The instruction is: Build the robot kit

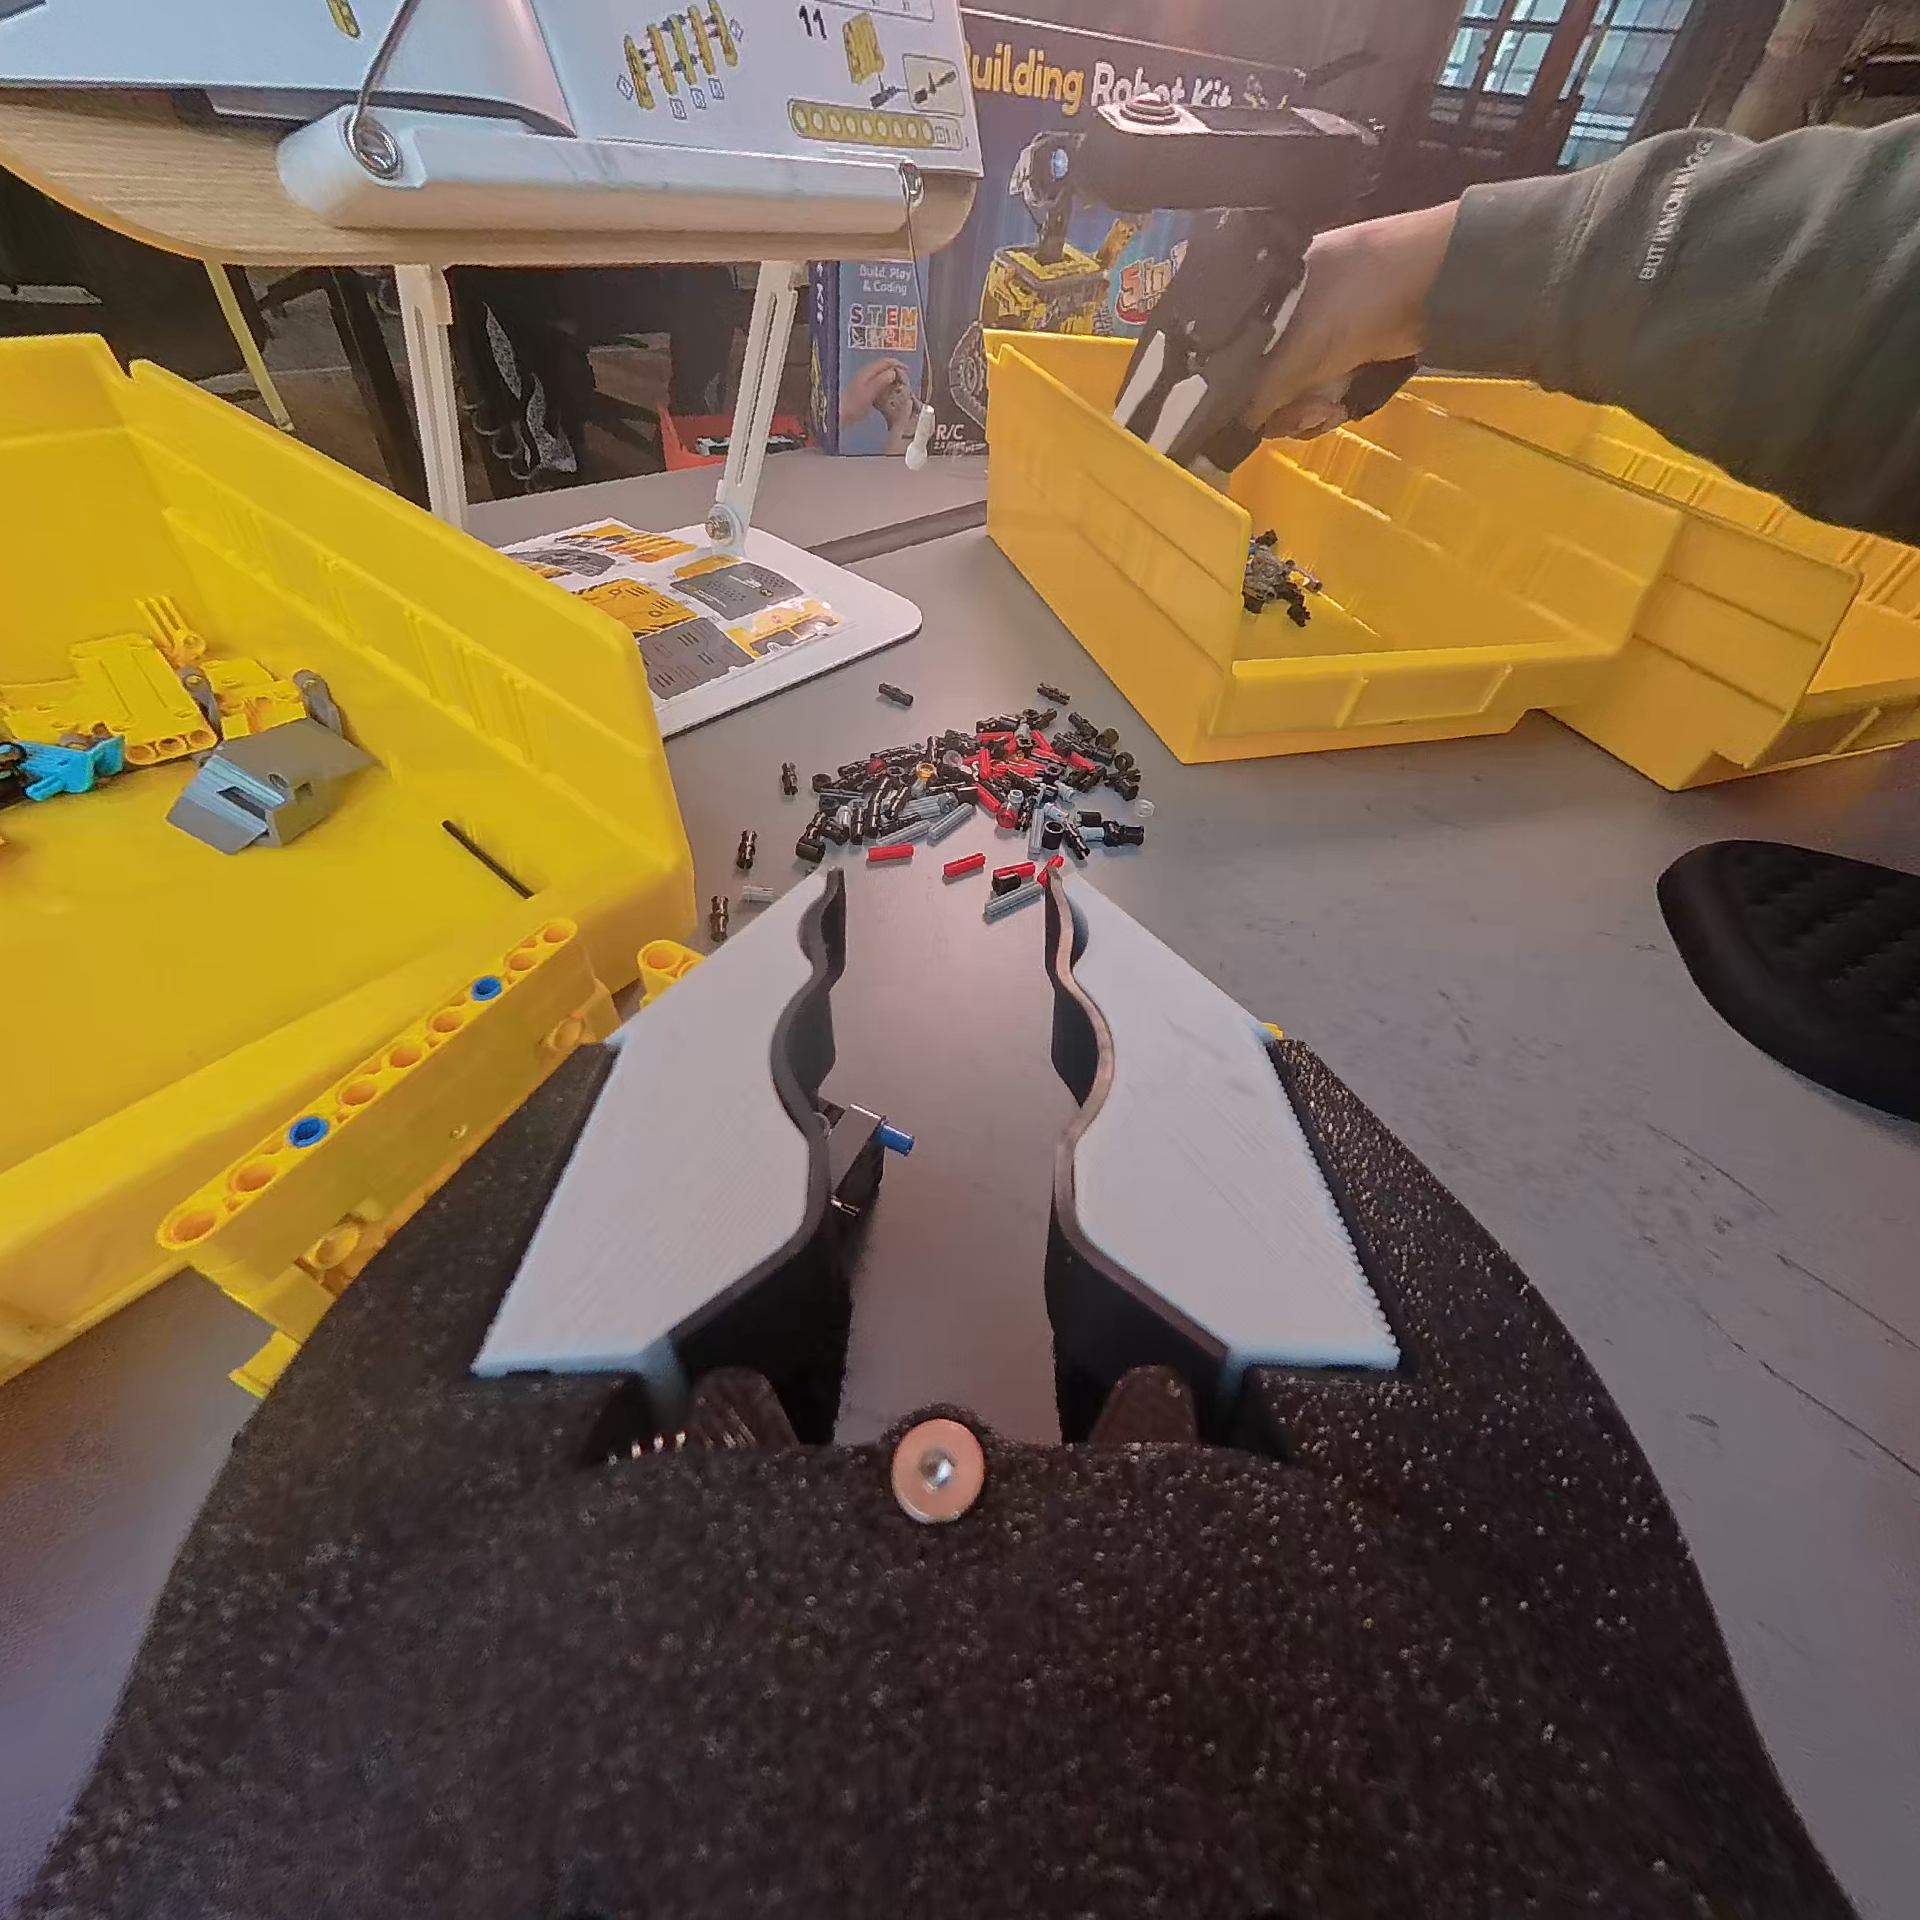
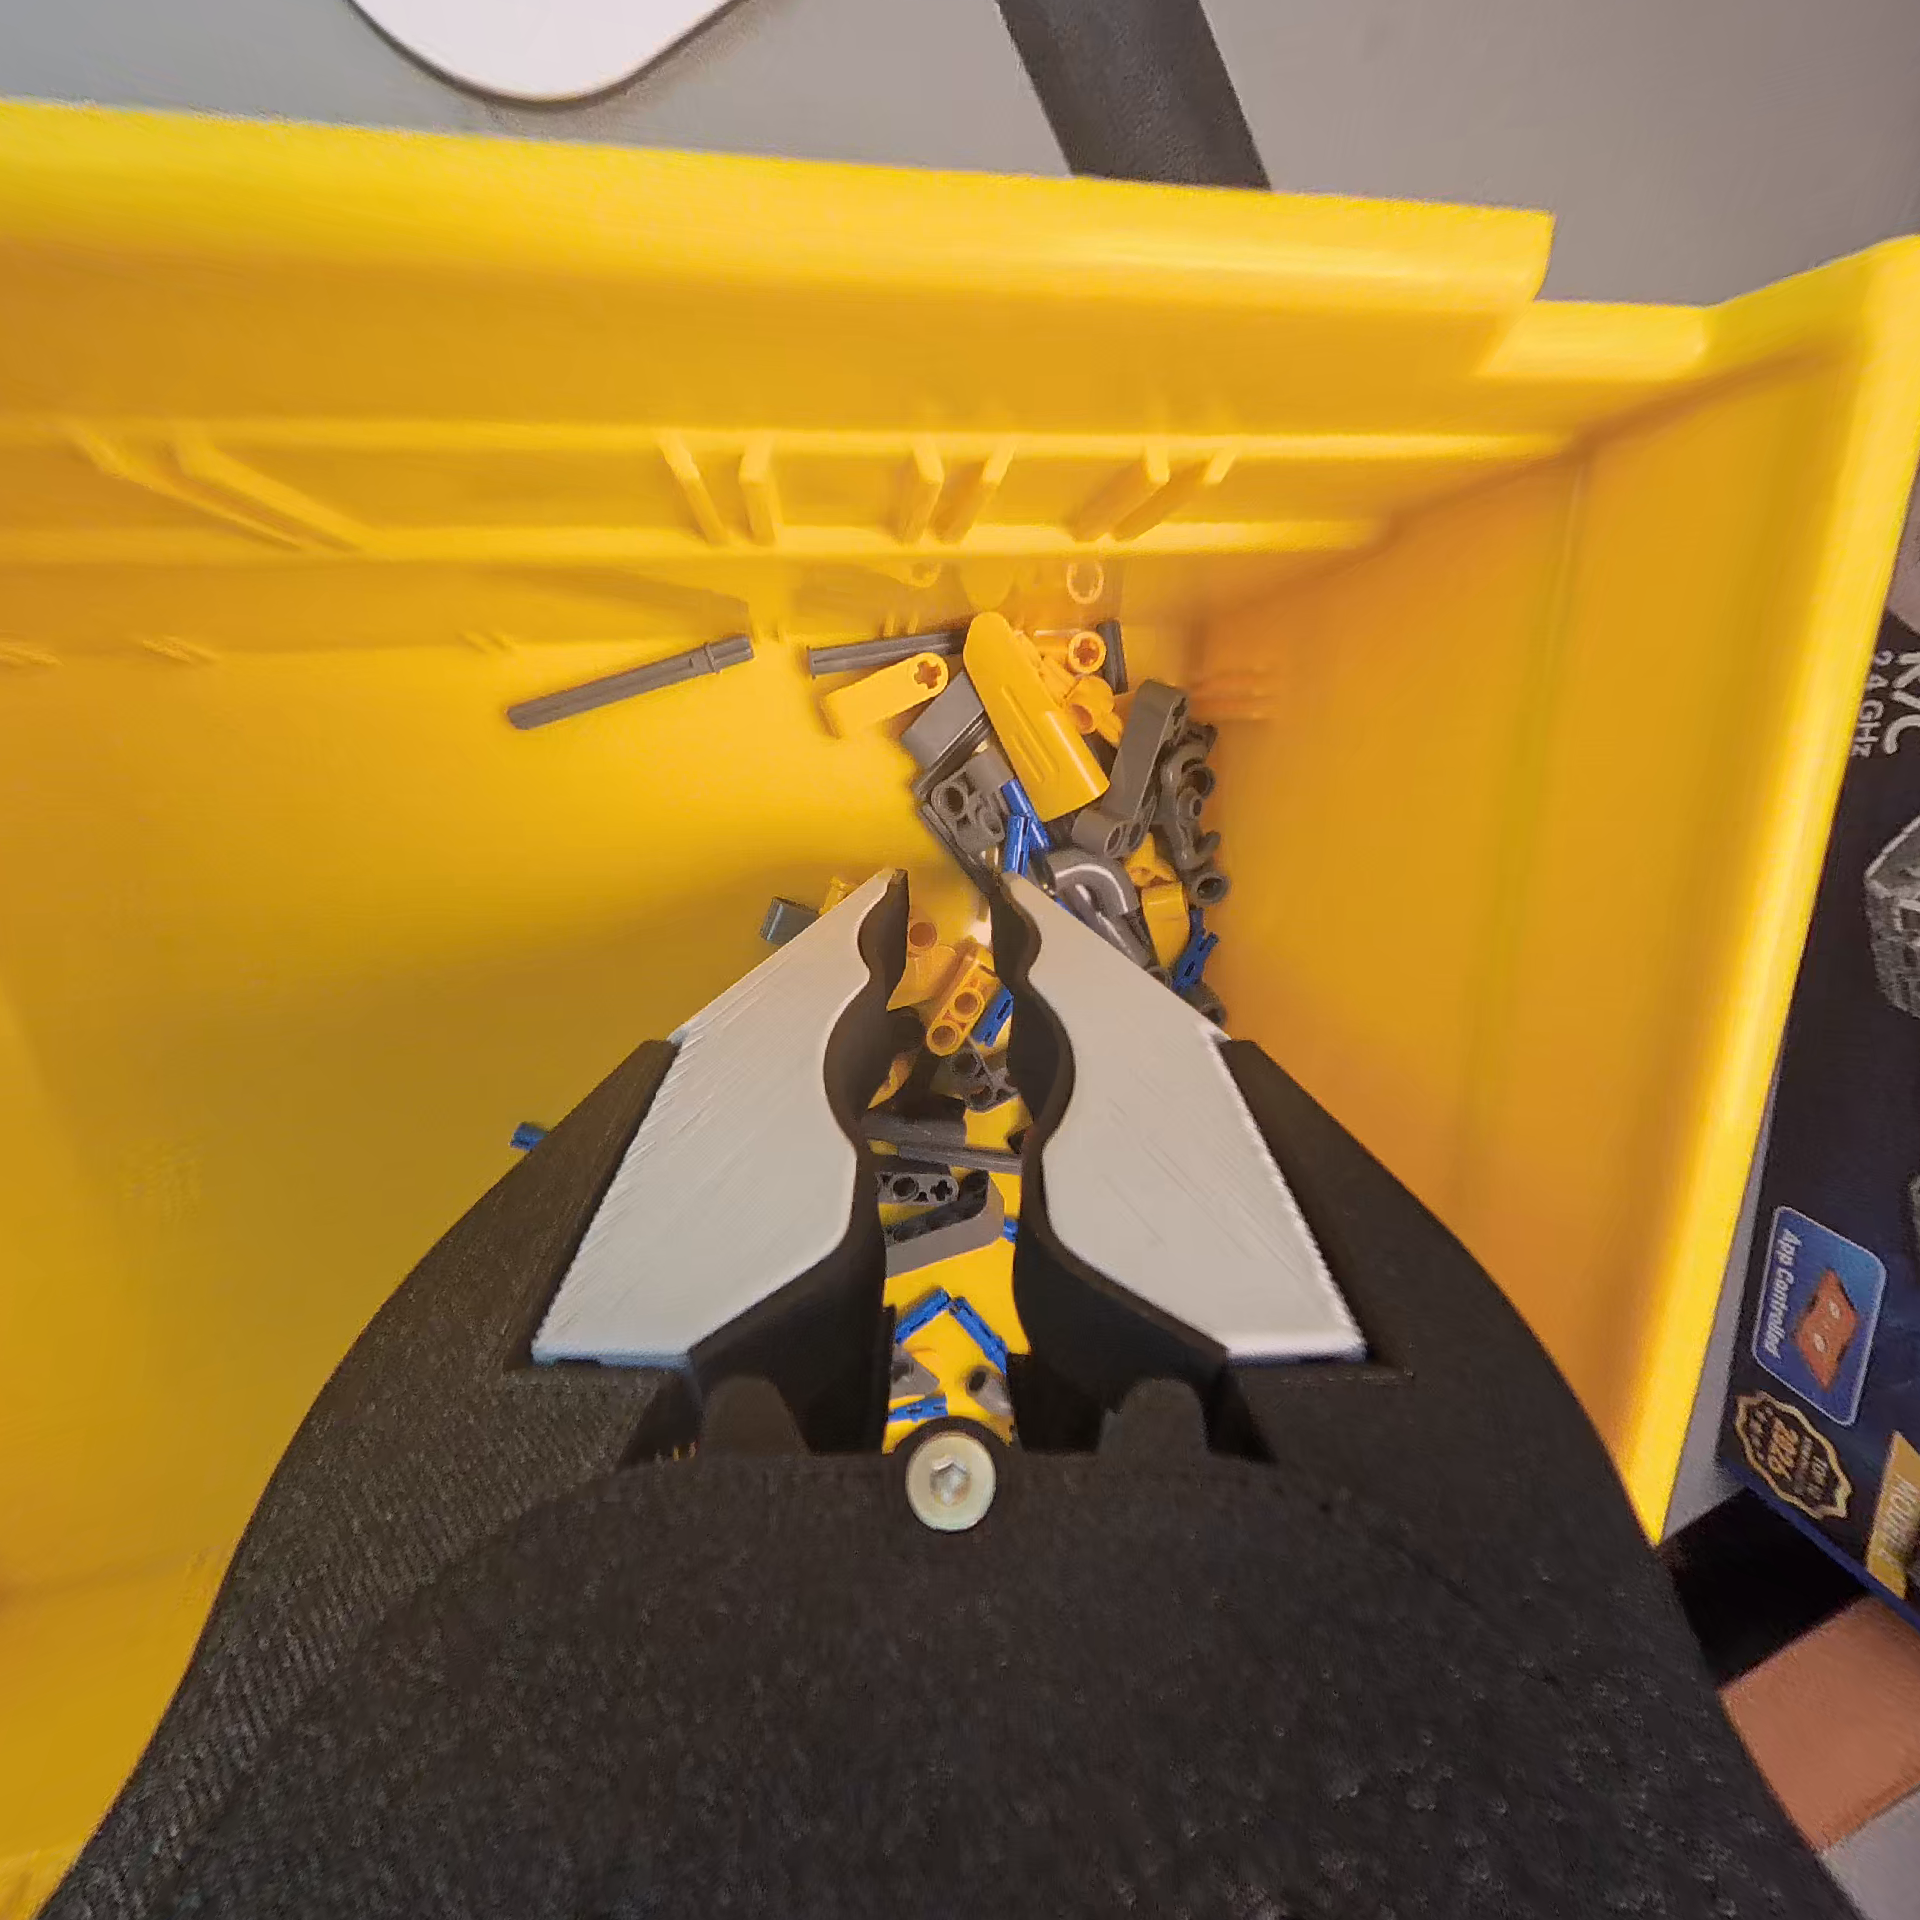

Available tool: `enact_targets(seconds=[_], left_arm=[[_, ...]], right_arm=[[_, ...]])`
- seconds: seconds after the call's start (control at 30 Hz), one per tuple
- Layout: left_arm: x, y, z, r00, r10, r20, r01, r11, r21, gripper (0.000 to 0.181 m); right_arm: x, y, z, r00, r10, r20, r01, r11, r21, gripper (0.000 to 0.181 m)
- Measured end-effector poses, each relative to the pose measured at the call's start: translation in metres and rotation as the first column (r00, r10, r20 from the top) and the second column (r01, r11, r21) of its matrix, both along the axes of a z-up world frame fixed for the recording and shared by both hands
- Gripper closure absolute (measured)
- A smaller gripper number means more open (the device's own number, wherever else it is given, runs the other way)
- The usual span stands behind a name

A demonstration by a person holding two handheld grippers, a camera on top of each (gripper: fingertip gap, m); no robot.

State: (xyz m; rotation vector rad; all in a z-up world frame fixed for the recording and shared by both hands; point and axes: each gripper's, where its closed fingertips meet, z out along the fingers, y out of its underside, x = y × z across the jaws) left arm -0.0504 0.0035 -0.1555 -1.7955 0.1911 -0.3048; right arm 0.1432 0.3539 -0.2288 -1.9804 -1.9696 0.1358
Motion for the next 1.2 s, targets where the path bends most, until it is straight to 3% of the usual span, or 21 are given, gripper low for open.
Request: enact_targets(seconds=[0.33, 0.53, 0.7, 1.0, 1.2], left_arm=[[0.000, 0.000, -0.001, 1.000, -0.003, 0.001, 0.003, 1.000, -0.005, 0.144], [0.001, 0.000, -0.001, 1.000, -0.005, 0.000, 0.005, 1.000, -0.007, 0.144], [0.001, 0.000, -0.002, 1.000, -0.008, -0.002, 0.008, 1.000, -0.007, 0.144], [0.000, 0.001, -0.002, 1.000, -0.004, 0.006, 0.004, 1.000, -0.012, 0.144], [0.000, 0.001, -0.003, 1.000, -0.003, 0.005, 0.003, 1.000, -0.015, 0.145]], right_arm=[[0.007, -0.015, 0.033, 0.999, 0.048, -0.017, -0.048, 0.999, 0.019, 0.166], [0.041, -0.041, 0.023, 0.955, 0.179, 0.236, -0.185, 0.983, 0.000, 0.164], [0.056, -0.042, 0.005, 0.916, 0.194, 0.352, -0.208, 0.978, 0.005, 0.163], [0.051, -0.011, -0.003, 0.938, 0.122, 0.323, -0.149, 0.987, 0.062, 0.164], [0.042, 0.006, 0.012, 0.969, 0.075, 0.234, -0.110, 0.984, 0.139, 0.165]])
